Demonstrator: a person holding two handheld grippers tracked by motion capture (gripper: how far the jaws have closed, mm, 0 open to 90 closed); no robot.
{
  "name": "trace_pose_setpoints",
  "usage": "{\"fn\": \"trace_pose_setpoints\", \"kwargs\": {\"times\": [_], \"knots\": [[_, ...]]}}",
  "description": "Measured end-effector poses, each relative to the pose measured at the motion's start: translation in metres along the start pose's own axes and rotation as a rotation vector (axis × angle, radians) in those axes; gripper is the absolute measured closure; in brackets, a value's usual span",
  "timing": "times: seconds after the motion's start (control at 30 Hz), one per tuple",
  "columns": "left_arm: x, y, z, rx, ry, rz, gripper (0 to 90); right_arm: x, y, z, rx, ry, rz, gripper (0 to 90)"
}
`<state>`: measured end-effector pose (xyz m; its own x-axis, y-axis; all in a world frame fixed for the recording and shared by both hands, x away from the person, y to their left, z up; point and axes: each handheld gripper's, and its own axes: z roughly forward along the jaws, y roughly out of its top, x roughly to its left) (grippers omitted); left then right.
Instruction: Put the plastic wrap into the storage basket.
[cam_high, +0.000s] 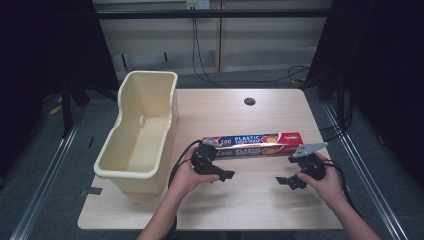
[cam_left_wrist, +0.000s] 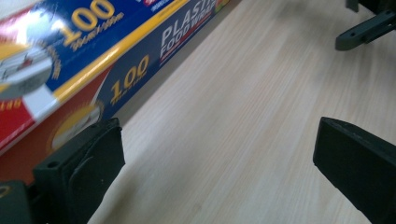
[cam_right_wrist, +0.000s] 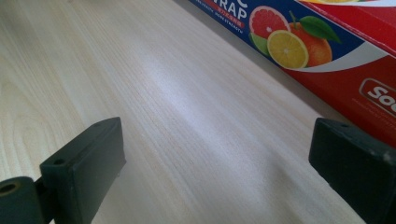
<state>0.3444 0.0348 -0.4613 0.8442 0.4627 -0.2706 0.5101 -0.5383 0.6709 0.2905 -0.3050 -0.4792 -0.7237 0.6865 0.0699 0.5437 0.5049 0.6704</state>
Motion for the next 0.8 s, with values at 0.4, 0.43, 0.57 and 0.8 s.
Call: {"fn": "trace_pose_setpoints", "kwargs": {"times": [0.4,0.43,0.57,0.8], "knots": [[0.004,0.054,0.013,0.004,0.0,0.081,1.2,0.001,-0.002,-0.001,-0.006,0.005,-0.003,3.6],[0.006,0.058,0.016,-0.005,0.003,0.082,2.2,0.001,-0.001,-0.001,-0.002,0.007,-0.001,3.6],[0.015,0.074,0.026,0.025,0.023,0.093,3.0,0.001,-0.002,0.0,-0.003,0.011,-0.002,3.6],[0.028,0.091,0.048,0.039,0.045,0.116,3.5,0.0,-0.002,-0.001,-0.003,0.016,-0.001,3.6]]}}
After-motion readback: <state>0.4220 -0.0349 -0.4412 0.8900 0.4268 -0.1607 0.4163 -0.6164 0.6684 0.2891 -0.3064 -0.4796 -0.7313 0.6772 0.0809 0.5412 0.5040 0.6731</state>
